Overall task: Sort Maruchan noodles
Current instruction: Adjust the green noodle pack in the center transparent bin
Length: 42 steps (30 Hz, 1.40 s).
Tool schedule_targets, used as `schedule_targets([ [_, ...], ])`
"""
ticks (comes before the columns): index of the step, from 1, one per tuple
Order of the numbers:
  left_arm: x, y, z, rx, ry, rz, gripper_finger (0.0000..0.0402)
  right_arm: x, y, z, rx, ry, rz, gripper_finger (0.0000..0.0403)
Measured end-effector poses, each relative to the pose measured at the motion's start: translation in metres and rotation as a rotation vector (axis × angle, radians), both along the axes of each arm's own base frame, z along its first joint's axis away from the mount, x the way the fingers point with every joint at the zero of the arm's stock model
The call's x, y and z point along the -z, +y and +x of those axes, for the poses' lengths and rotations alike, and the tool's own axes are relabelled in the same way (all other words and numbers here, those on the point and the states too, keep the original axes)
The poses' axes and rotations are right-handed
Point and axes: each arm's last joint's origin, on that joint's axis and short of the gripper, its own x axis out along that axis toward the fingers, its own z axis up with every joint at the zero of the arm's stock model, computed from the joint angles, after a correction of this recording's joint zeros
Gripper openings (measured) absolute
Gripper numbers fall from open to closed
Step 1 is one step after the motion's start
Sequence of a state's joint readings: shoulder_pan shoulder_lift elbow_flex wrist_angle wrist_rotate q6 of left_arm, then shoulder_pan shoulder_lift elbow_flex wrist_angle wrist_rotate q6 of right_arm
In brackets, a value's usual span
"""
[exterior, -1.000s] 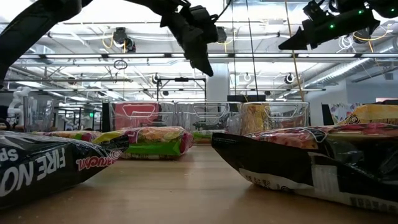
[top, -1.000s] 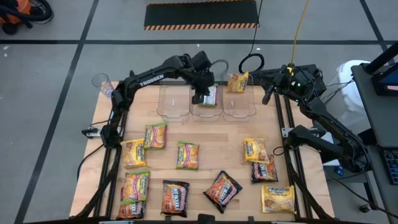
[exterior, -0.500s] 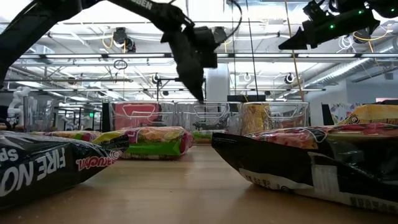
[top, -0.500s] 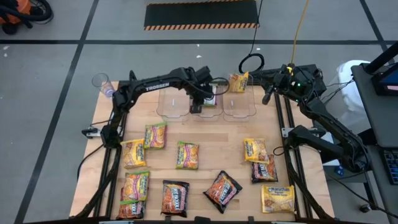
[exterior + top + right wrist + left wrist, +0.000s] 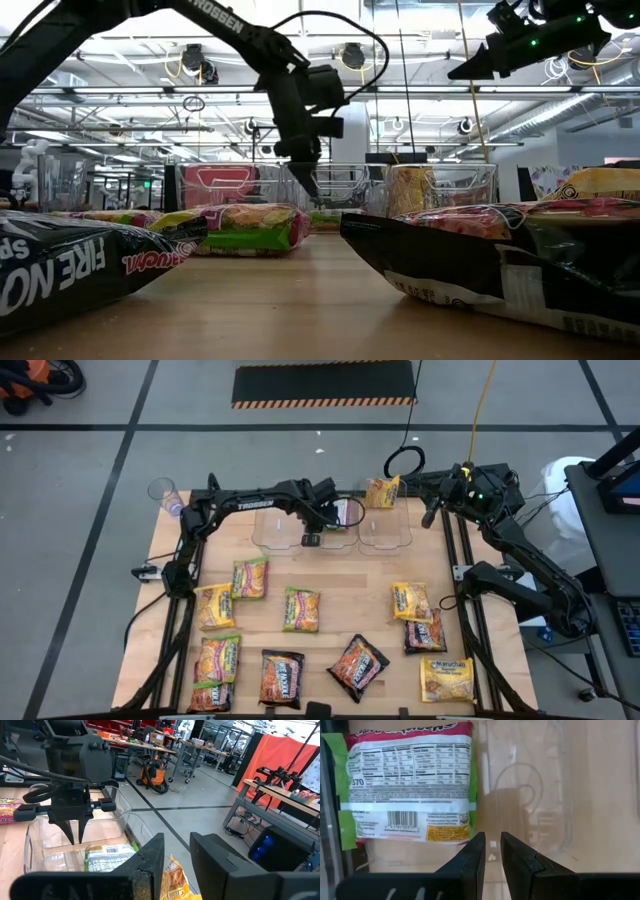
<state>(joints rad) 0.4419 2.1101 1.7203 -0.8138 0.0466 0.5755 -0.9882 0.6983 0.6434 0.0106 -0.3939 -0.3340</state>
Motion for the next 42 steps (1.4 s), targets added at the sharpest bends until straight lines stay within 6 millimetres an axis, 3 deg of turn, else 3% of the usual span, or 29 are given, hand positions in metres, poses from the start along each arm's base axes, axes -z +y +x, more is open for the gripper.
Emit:
schedule_targets([
  [13, 0.007, 0.004, 0.001, 0.008, -0.036, 0.03, 0.0067, -0.002, 0.0, 0.0, 0.0, -0.008, -0.018, 0.0089],
  [23, 0.013, 0.007, -0.005, -0.096, 0.017, -0.015, 0.0067, -0.002, 0.0, 0.0, 0.0, -0.009, -0.019, 0.0089],
  [36, -0.026, 0.009, -0.003, -0.062, -0.002, -0.055, 0.0067, -0.002, 0.0, 0.0, -0.002, -0.002, -0.035, 0.0089],
  [42, -0.027, 0.014, -0.009, -0.073, 0.03, -0.076, 0.0067, -0.002, 0.0, 0.0, -0.002, -0.001, -0.037, 0.0089],
])
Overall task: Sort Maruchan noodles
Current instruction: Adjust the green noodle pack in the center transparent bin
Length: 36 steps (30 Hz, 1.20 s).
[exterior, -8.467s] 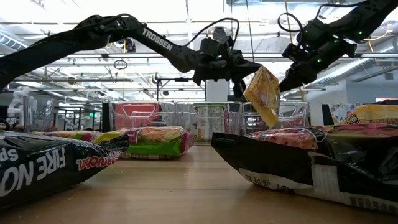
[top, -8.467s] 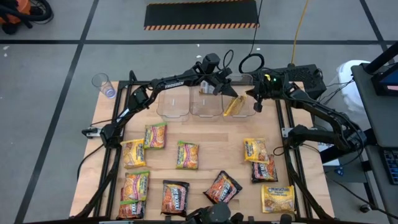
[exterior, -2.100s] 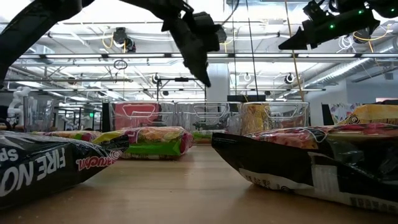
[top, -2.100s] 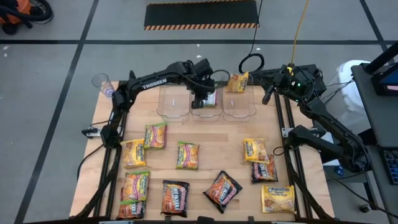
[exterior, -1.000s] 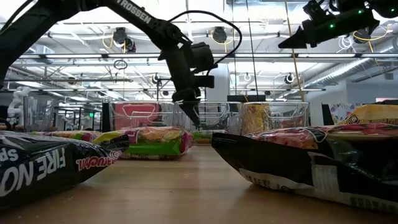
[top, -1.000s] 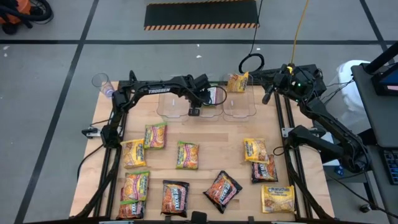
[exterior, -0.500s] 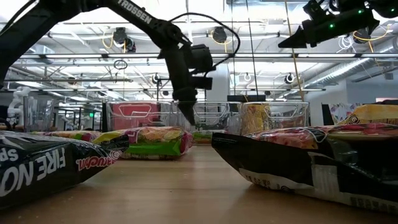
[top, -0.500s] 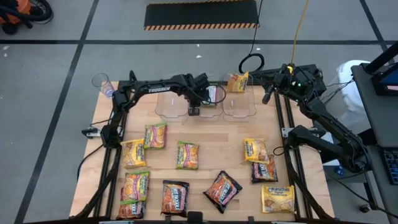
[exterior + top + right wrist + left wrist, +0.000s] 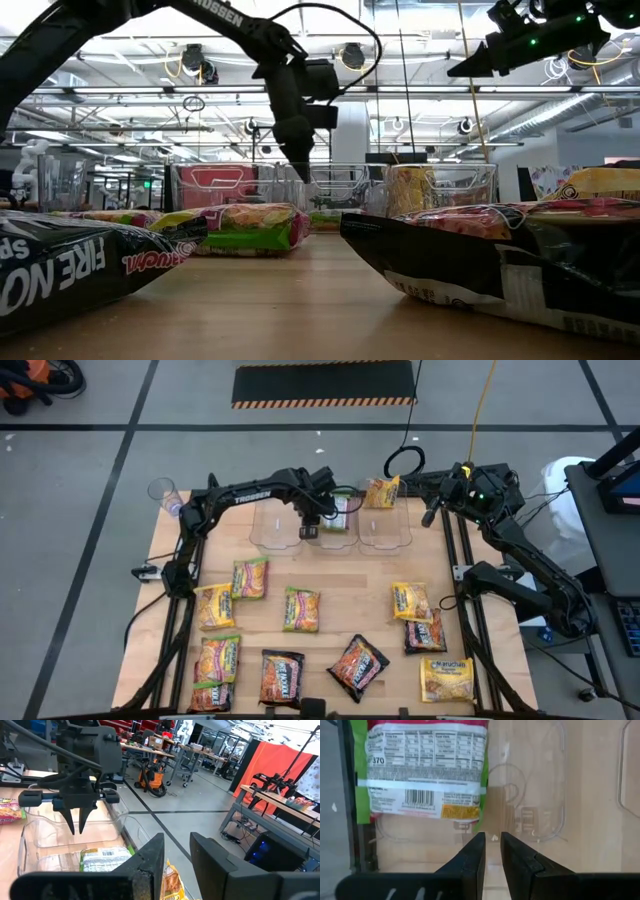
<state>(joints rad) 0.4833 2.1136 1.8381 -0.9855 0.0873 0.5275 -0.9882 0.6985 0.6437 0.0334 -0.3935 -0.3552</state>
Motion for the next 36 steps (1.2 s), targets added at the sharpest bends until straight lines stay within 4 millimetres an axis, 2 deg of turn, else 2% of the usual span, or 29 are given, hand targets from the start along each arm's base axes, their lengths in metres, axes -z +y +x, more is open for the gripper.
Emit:
schedule_targets([
  [11, 0.003, 0.001, 0.0, 0.009, 0.011, -0.003, 0.0067, 0.0, 0.0, 0.0, 0.0, 0.001, -0.001, 0.0089],
  [24, -0.018, 0.012, 0.007, -0.042, -0.129, -0.005, 0.0065, 0.0, 0.0, 0.0, 0.004, 0.001, -0.001, 0.0089],
  [31, -0.02, 0.013, 0.011, -0.062, -0.162, 0.001, 0.0033, 0.0, 0.0, 0.0, 0.004, 0.001, -0.002, 0.0089],
  [36, -0.027, 0.019, 0.022, -0.136, -0.303, 0.046, 0.0011, 0.0, 0.0, 0.0, 0.005, 0.001, -0.001, 0.0089],
])
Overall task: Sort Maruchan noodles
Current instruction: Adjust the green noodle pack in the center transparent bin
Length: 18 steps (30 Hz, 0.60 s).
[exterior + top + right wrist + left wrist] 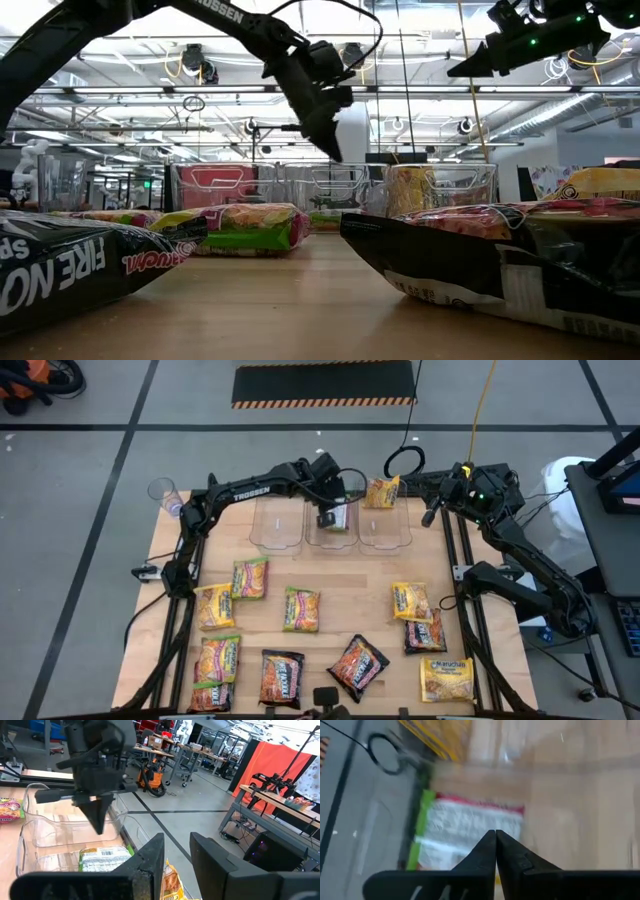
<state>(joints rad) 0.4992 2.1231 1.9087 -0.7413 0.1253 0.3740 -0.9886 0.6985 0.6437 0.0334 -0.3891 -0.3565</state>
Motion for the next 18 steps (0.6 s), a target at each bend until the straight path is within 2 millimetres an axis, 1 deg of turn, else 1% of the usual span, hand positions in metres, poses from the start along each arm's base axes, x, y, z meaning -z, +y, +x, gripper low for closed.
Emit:
schedule_targets([
  [2, -0.001, 0.001, 0.002, -0.05, -0.032, -0.028, 0.0006, 0.0, 0.0, 0.0, 0.0, 0.0, 0.001, 0.0089],
  [4, -0.001, 0.0, 0.0, -0.075, -0.024, -0.06, 0.0004, 0.0, 0.0, 0.0, 0.0, 0.0, 0.001, 0.0089],
  [10, 0.001, -0.005, 0.001, -0.097, -0.011, -0.094, 0.001, 0.0, 0.0, 0.0, 0.0, -0.001, 0.002, 0.0089],
  [12, 0.001, -0.007, 0.002, -0.091, -0.013, -0.102, 0.0009, 0.0, 0.0, 0.0, 0.0, -0.001, 0.003, 0.0089],
  [16, 0.002, -0.012, 0.002, -0.023, -0.016, -0.165, 0.0004, 0.0, 0.0, 0.0, 0.0, -0.001, 0.003, 0.0089],
  [18, 0.001, -0.014, 0.004, -0.01, -0.024, -0.164, 0.0005, 0.0, 0.0, 0.0, 0.0, -0.001, 0.003, 0.0089],
])
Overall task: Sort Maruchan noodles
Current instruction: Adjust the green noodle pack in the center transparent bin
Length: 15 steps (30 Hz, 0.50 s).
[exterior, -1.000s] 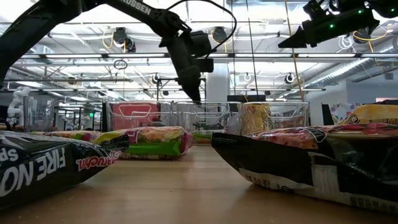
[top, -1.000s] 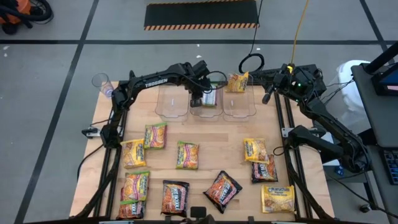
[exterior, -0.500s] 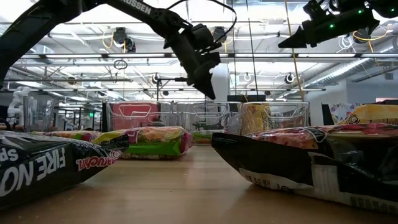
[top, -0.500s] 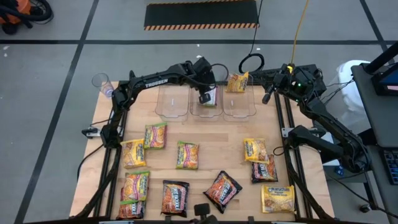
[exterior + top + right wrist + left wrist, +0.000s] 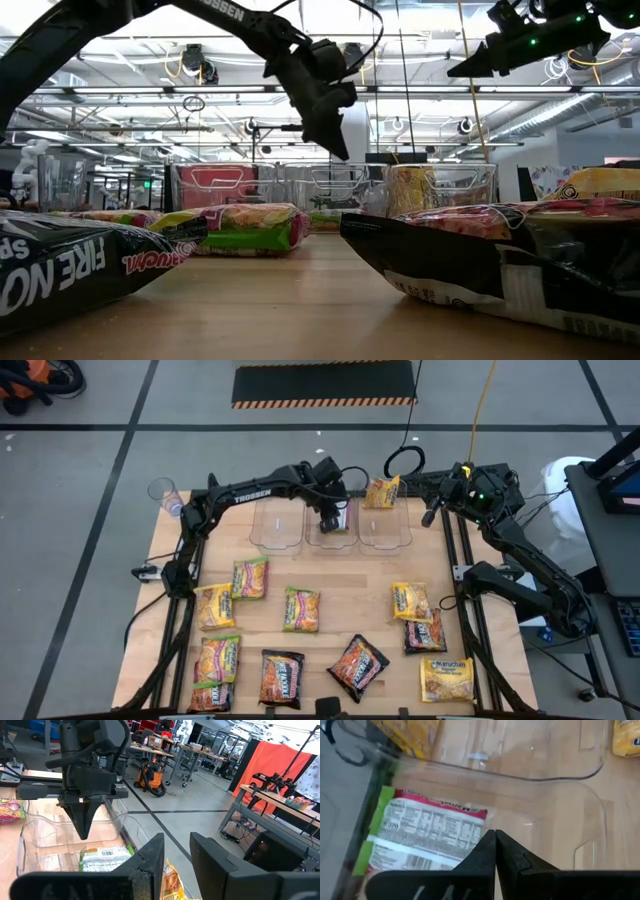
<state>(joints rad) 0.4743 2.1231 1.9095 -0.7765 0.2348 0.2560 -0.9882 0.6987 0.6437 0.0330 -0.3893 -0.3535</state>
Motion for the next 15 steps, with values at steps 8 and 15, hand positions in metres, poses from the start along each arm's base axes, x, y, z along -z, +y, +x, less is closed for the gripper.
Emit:
schedule_targets([
  [8, -0.002, 0.002, 0.003, 0.014, -0.04, 0.032, 0.0007, 0.0, 0.0, 0.0, -0.001, 0.003, -0.005, 0.0089],
  [15, -0.019, 0.015, 0.0, -0.052, -0.086, 0.028, 0.001, 0.0, 0.0, 0.0, -0.001, 0.004, -0.005, 0.0089],
])
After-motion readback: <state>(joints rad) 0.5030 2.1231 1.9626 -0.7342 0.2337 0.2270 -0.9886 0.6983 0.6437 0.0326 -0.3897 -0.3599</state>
